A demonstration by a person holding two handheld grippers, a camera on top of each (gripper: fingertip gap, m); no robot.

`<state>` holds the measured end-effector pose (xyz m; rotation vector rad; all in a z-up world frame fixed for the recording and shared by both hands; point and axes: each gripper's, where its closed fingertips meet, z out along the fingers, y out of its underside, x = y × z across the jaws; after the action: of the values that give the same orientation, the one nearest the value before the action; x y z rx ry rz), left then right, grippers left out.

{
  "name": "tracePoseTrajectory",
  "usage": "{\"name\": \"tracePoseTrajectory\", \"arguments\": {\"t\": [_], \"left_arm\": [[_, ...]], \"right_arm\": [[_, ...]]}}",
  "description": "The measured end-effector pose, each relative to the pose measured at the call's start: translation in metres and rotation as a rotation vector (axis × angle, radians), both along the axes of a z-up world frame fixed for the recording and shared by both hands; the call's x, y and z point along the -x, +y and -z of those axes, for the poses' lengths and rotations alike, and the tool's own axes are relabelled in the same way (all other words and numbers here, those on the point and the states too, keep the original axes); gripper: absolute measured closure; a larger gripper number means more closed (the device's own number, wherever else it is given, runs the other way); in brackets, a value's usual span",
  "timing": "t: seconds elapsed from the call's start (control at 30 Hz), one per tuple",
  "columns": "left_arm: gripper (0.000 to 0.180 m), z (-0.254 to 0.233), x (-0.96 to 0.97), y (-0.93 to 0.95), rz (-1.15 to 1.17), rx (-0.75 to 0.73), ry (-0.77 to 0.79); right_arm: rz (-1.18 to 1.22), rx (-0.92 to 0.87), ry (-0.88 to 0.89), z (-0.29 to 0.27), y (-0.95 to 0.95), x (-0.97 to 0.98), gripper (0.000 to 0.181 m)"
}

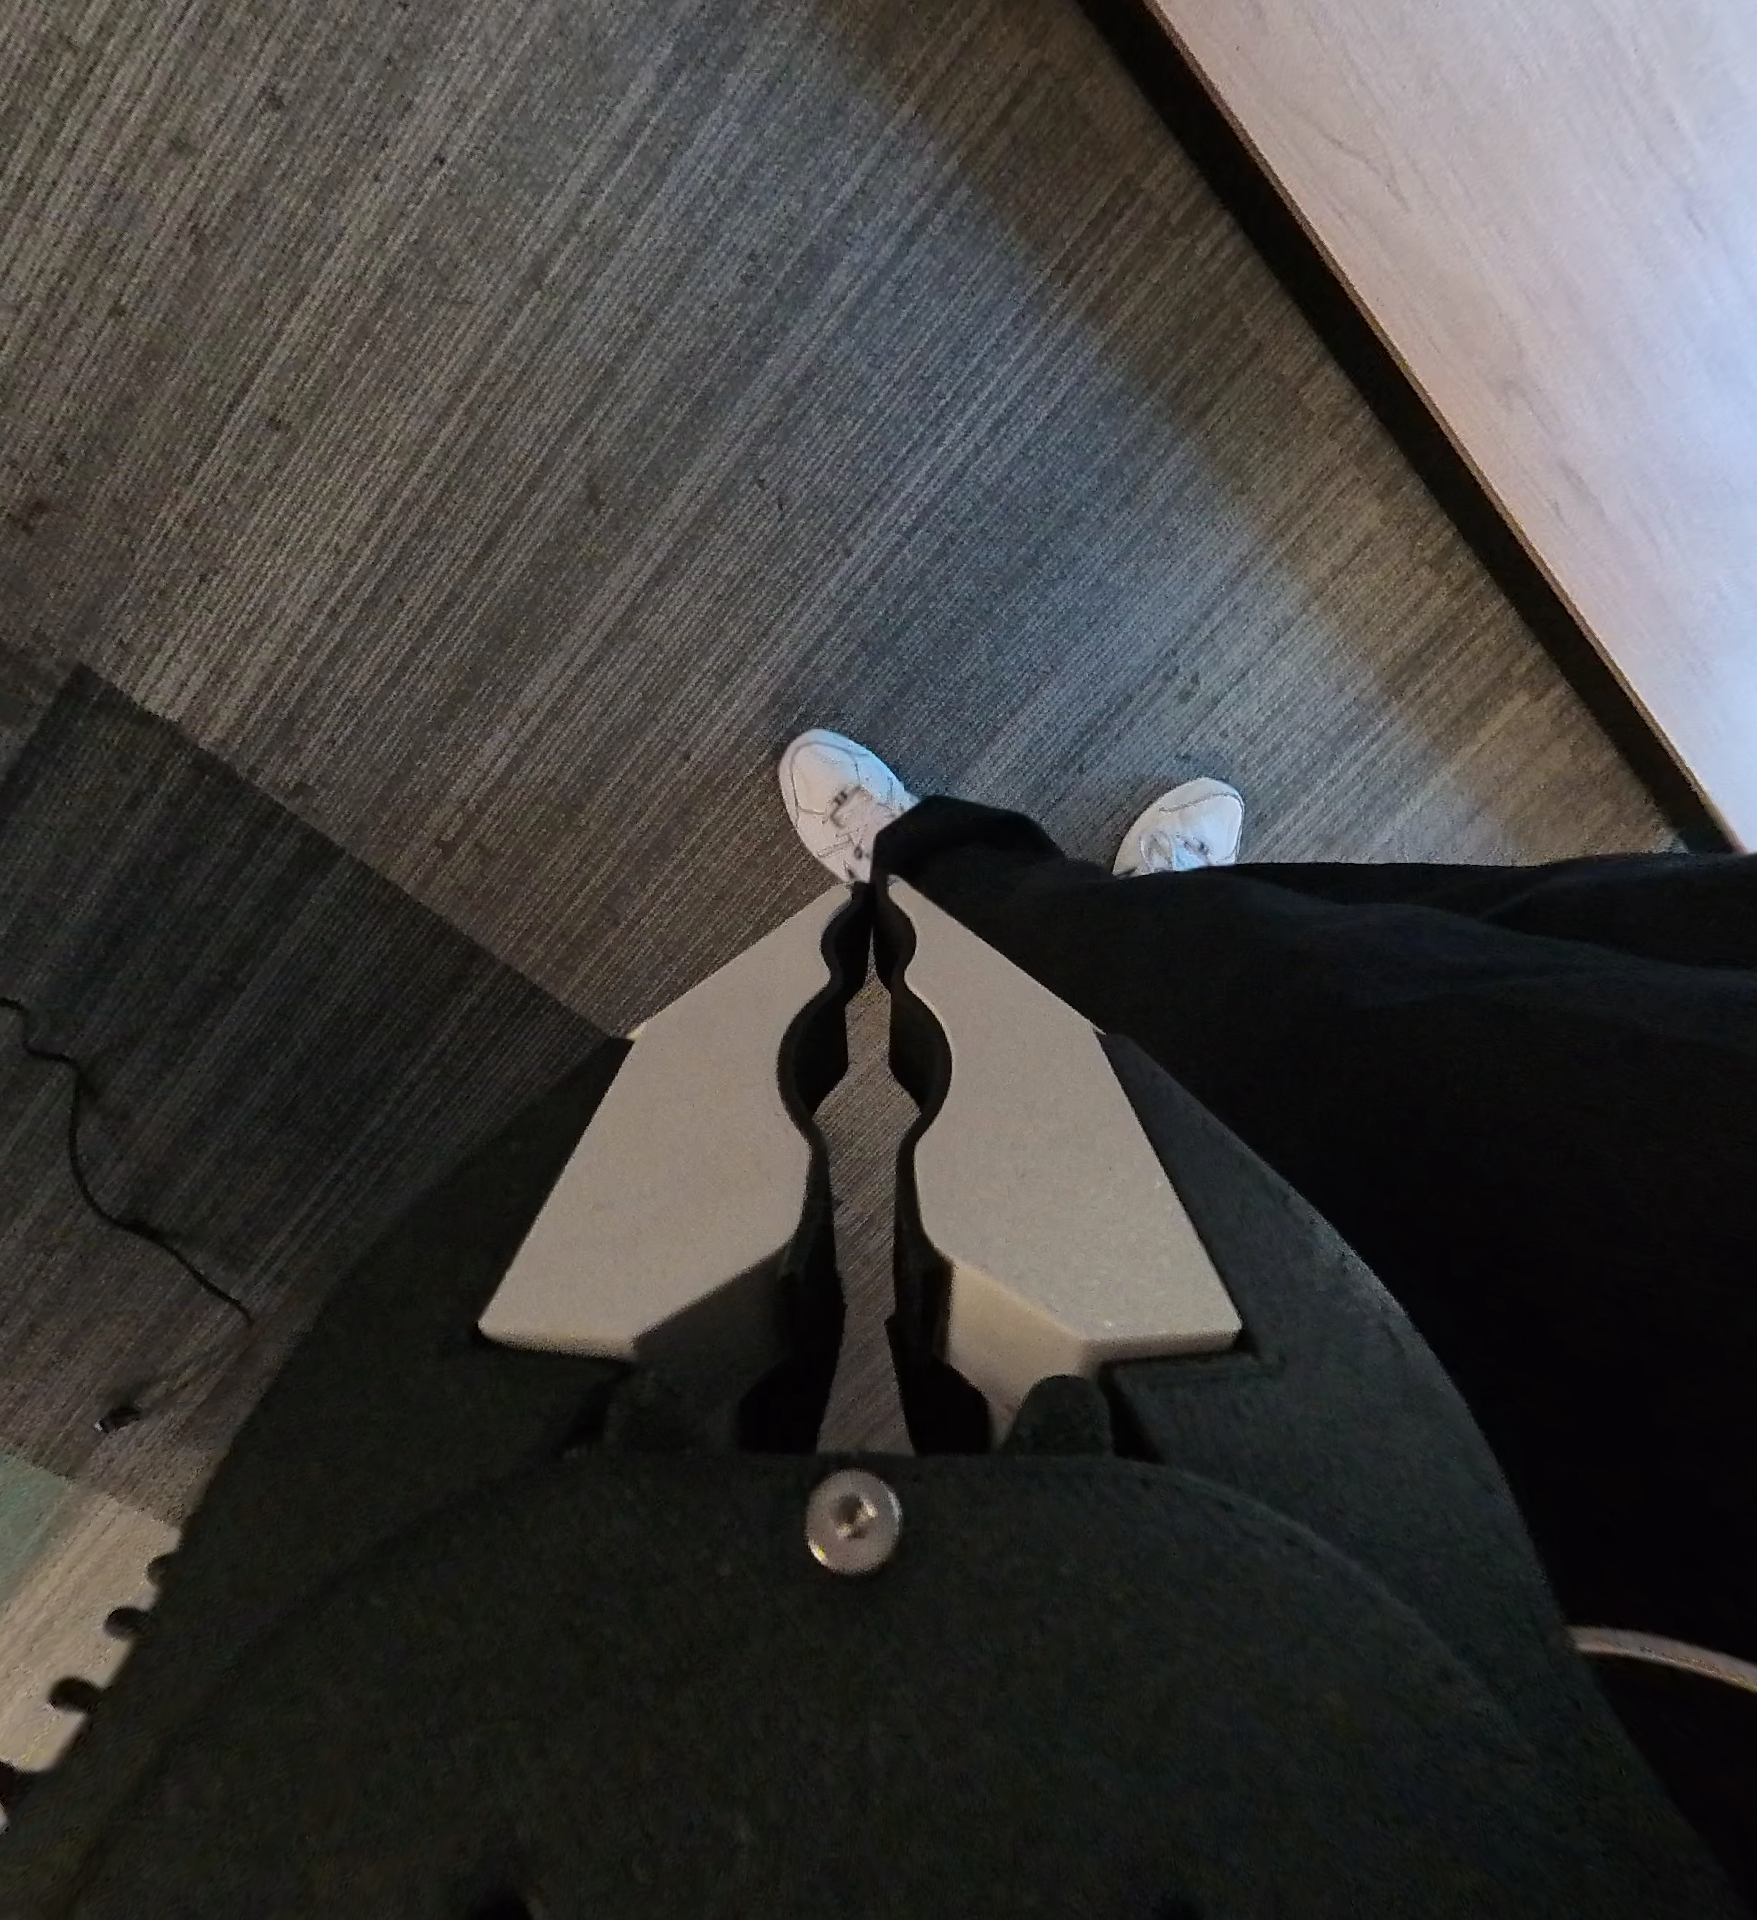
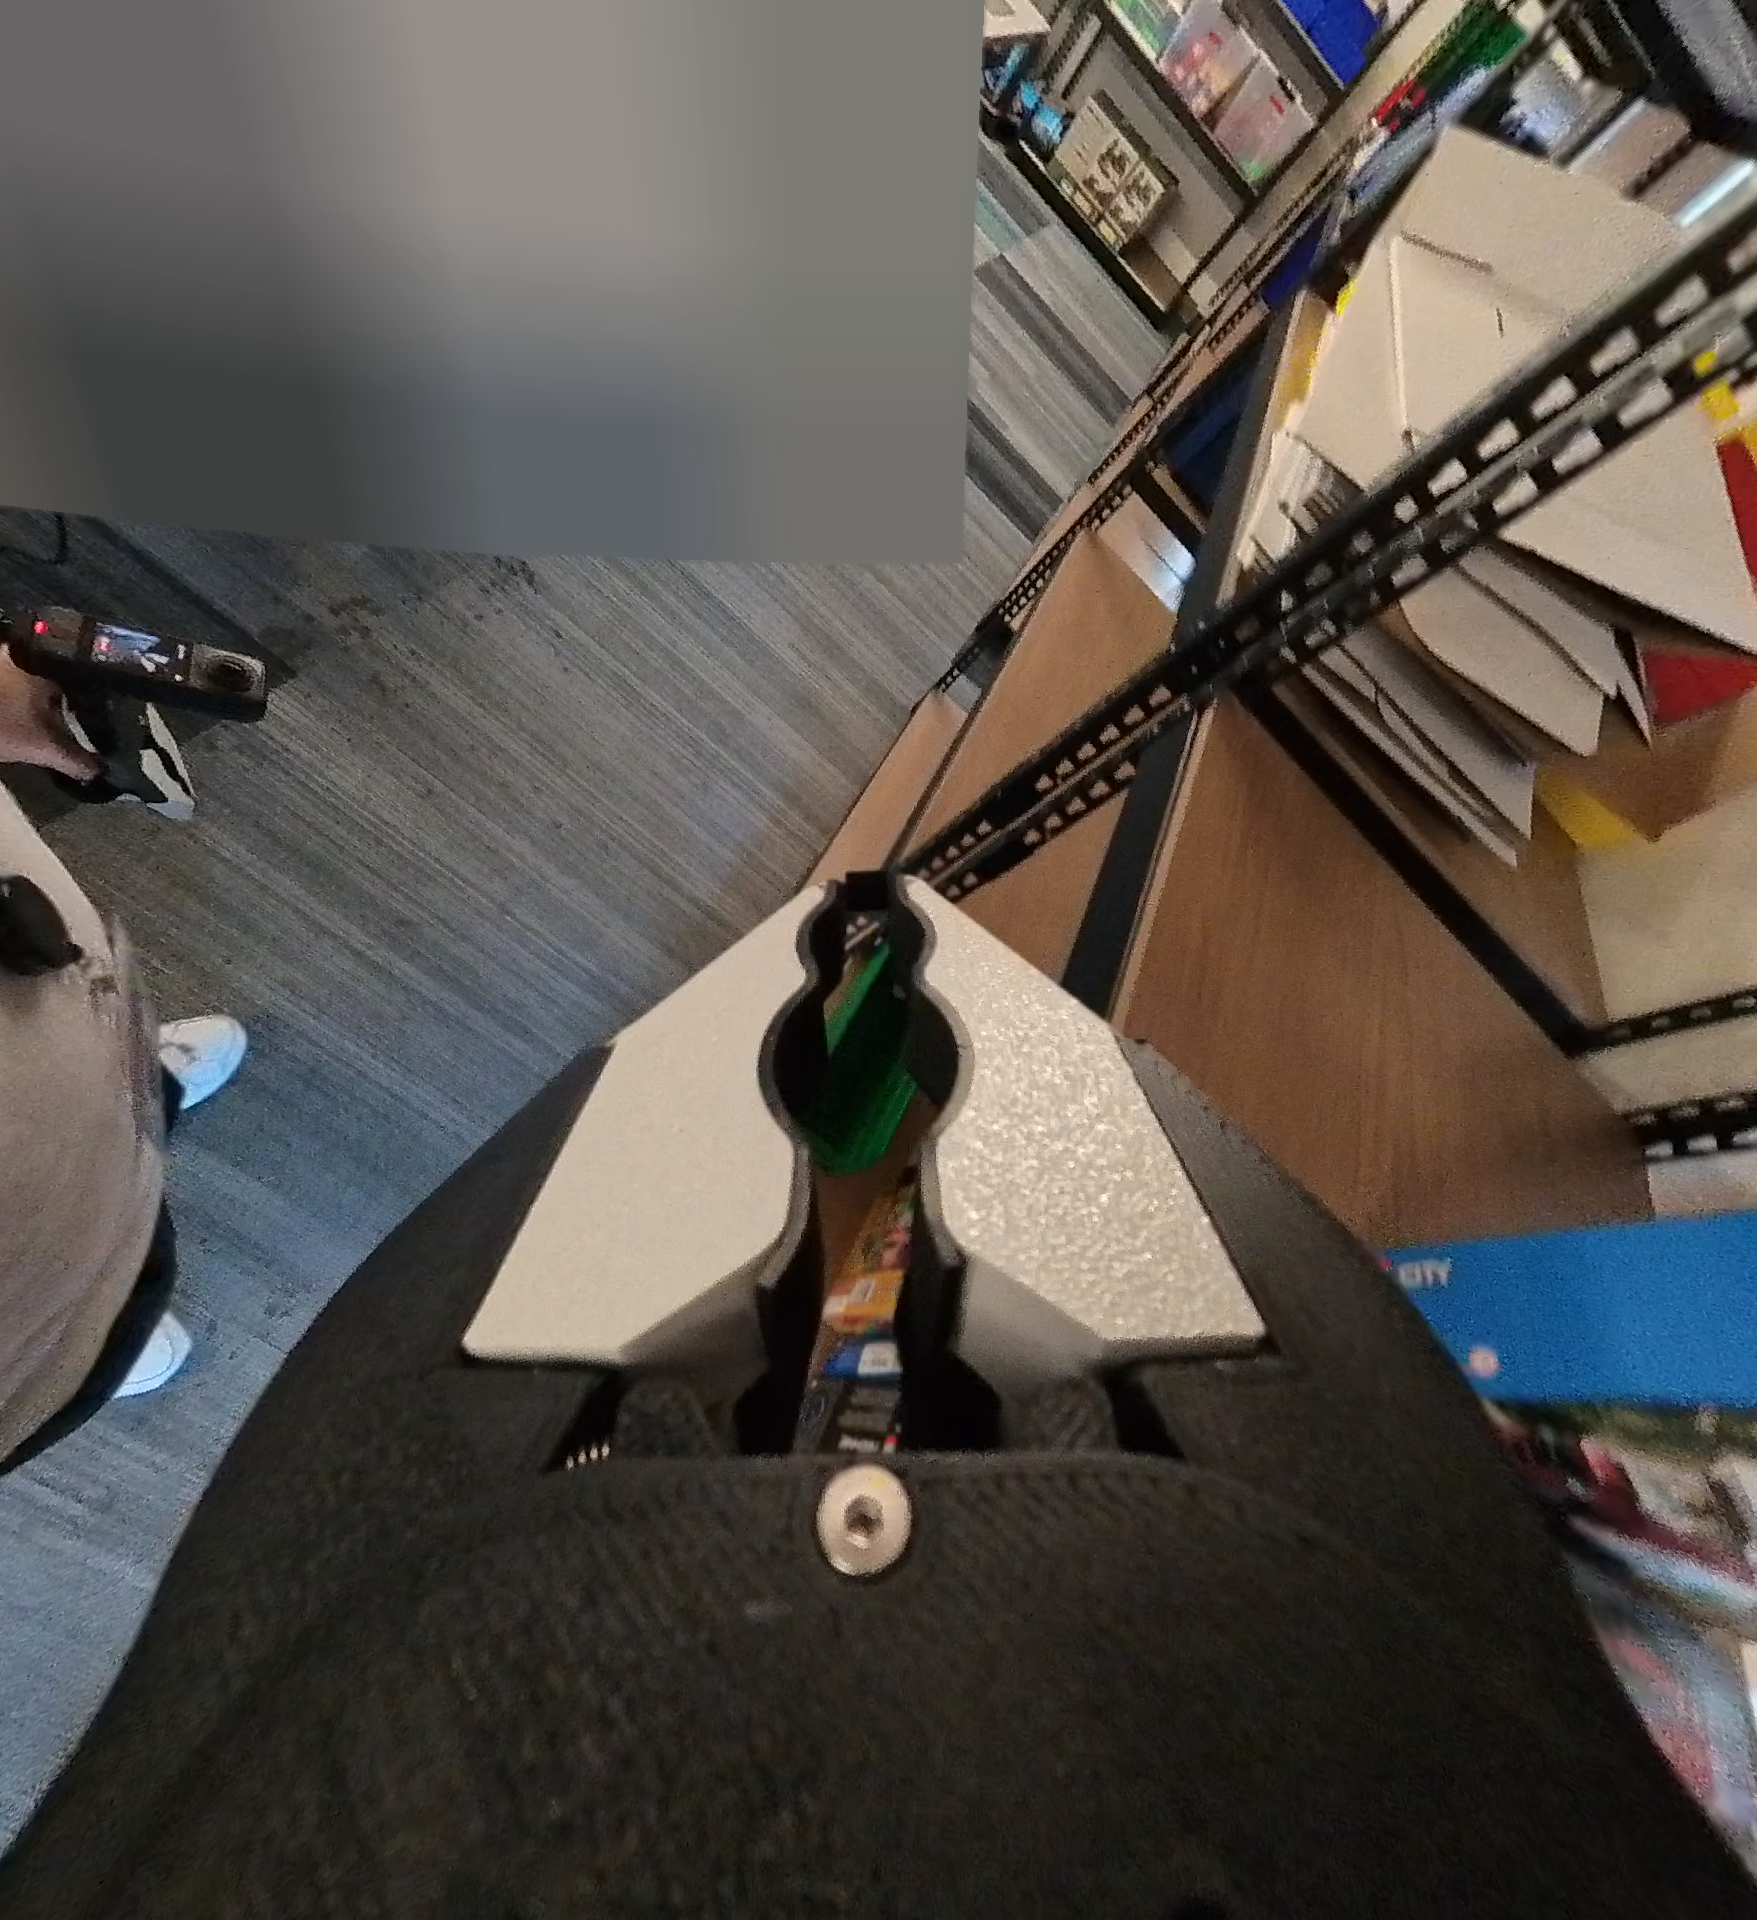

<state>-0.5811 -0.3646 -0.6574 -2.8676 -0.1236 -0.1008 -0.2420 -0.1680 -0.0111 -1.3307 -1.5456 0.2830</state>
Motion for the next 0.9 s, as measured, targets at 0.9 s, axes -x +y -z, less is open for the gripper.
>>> {"name": "tracePoseTrajectory", "arguments": {"t": [0.9], "left_arm": [[0.180,0.029,0.255,-0.087,-0.393,0.062,-0.060]], "right_arm": [[-0.195,0.113,0.007,0.037,-0.010,0.338,0.174]]}}
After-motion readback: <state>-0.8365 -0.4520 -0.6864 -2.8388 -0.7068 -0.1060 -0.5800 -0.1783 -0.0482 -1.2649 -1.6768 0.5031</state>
